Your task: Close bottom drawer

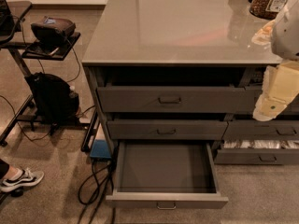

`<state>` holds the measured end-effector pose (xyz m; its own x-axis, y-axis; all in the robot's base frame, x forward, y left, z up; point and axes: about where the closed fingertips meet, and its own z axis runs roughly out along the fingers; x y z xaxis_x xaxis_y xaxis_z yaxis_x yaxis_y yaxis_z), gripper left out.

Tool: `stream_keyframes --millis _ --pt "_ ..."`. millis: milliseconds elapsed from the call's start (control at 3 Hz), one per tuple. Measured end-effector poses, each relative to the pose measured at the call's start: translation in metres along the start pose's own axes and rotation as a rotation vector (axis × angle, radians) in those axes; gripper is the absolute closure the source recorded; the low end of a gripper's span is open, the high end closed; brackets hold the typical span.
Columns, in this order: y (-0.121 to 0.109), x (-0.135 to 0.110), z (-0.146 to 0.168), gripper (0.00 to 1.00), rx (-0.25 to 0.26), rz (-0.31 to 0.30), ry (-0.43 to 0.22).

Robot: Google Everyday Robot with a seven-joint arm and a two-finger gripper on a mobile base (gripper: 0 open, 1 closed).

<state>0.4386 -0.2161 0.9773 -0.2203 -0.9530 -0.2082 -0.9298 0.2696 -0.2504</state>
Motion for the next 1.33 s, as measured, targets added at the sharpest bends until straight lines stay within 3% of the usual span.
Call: stream_keyframes --millis 667,1000,1333 --pt "0.006 -0.002 0.006 0.0 0.011 -0.012 -0.021" --pt "0.043 -0.022 0.018 0.0 0.031 -0.068 -0.11" --pt "0.093 -0.057 0.048 0.0 0.028 -0.127 -0.229"
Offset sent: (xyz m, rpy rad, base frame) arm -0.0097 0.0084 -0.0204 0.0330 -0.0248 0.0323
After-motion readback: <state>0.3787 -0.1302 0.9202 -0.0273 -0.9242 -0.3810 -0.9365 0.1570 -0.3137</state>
